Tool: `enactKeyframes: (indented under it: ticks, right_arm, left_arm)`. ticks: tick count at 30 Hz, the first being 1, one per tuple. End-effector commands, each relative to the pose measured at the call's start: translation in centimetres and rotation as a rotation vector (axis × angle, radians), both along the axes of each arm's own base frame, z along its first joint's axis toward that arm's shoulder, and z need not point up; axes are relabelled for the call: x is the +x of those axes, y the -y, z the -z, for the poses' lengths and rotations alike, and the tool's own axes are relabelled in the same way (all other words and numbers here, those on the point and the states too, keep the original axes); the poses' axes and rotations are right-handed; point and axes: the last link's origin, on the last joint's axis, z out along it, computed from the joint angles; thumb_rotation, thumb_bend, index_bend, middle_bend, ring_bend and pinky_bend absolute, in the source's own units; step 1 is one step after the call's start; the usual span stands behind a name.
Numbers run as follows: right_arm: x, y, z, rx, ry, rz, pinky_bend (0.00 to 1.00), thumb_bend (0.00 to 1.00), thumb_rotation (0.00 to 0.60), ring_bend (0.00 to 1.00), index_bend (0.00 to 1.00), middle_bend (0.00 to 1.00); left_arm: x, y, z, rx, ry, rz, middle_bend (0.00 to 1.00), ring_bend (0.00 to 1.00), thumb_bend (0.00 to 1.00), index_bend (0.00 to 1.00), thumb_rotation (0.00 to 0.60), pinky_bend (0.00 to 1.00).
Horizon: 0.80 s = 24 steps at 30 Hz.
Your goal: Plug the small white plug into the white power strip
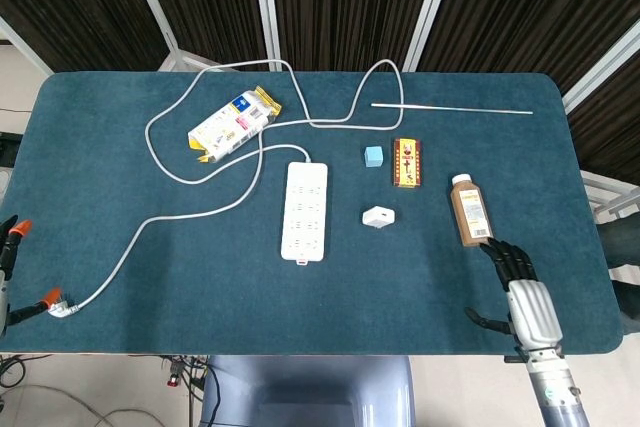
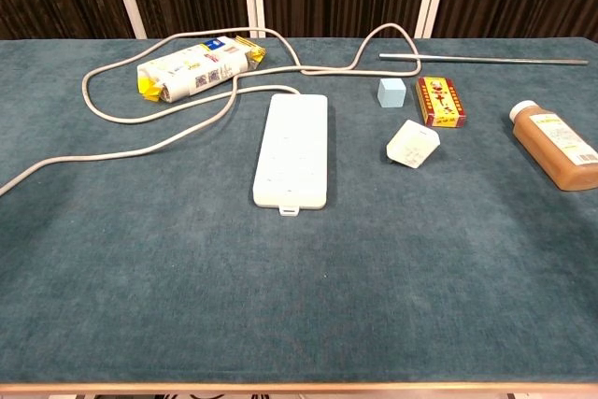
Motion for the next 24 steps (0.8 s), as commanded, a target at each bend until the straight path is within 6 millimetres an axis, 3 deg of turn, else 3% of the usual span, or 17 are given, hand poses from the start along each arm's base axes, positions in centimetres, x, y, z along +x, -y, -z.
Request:
enactKeyframes:
  ticks: [1, 7, 13, 24]
  right_arm:
    - [1.4, 2.9, 0.1, 0.054, 0.068, -0.017, 0.0, 0.23, 0.6, 0.04, 0.1, 0.08]
    - [5.0, 8.0, 0.8, 0.226, 0.186, 0.003, 0.0, 0.23, 0.6, 0.04, 0.1, 0.08]
    - [7.2, 12.4, 1.8, 0.284, 0.15, 0.032, 0.0, 0.23, 0.6, 0.05, 0.11, 0.09]
    - [10.2, 17.8, 5.5, 0.312, 0.098, 0.096, 0.0, 0.24, 0.6, 0.09, 0.19, 0.15]
  left_arm:
    - [0.0, 0.0, 0.1, -0.005, -0.004, 0.001, 0.0, 0.0, 0.13, 0.11, 0.6, 0.0]
    - [0.0, 0.0, 0.3, -0.008, -0.009, 0.001, 0.0, 0.0, 0.13, 0.11, 0.6, 0.0]
    - [0.0, -0.2, 0.5, -0.014, -0.017, -0.006, 0.0, 0.0, 0.13, 0.11, 0.6, 0.0]
    - [0.2, -0.2, 1.2, -0.017, -0.037, -0.001, 0.0, 0.0, 0.13, 0.11, 0.6, 0.0]
